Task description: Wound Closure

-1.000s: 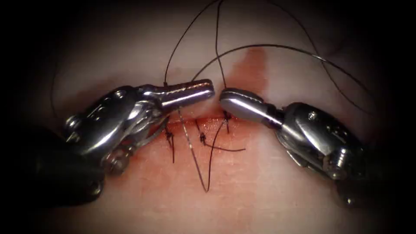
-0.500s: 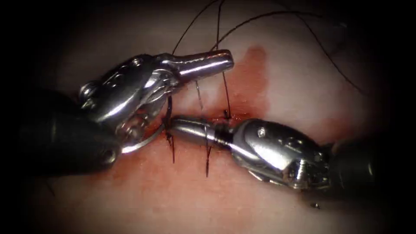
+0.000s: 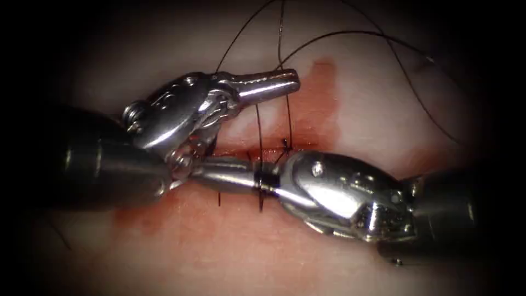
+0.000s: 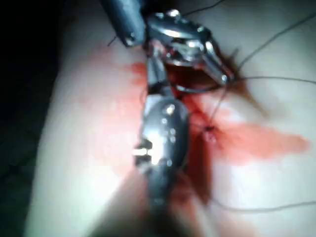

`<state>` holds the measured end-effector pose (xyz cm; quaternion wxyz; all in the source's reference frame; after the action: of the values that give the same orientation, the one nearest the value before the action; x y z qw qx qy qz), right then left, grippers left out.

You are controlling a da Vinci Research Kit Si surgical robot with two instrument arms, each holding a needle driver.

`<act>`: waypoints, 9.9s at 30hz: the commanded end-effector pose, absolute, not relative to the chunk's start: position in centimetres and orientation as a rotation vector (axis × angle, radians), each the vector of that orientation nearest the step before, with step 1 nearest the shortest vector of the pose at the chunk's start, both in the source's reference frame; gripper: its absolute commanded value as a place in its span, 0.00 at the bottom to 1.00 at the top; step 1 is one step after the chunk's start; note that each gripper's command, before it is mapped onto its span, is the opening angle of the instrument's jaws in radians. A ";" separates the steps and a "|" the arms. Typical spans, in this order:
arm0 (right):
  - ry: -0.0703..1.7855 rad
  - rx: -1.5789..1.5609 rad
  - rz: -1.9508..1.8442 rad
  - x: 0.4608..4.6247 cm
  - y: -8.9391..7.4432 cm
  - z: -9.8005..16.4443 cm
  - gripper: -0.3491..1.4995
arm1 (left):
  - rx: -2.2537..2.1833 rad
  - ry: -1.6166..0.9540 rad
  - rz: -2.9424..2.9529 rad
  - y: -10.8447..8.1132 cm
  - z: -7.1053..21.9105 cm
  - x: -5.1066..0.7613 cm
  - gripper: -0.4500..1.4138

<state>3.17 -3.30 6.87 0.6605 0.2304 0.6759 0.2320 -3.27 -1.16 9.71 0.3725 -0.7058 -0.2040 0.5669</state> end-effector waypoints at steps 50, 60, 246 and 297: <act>1.710 0.394 1.015 2.67 -3.0 7.0 0.54 | -1.921 -0.388 1.260 -1.6 9.7 -3.13 0.00; 1.696 0.368 1.036 2.48 -3.0 7.1 0.46 | -1.934 -0.399 1.259 -1.7 9.7 -3.10 0.00; 0.935 0.418 0.684 2.09 -4.7 6.4 0.00 | -1.650 -0.051 1.951 0.4 10.4 -3.37 0.00; 1.024 0.366 0.873 2.05 -3.1 6.3 0.87 | -1.796 -0.147 1.948 0.2 8.6 -3.70 0.00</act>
<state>1.98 -3.07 6.24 0.7663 0.1681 0.4702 0.4043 -3.65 0.20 8.55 0.2419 -0.6563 -0.0541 0.7126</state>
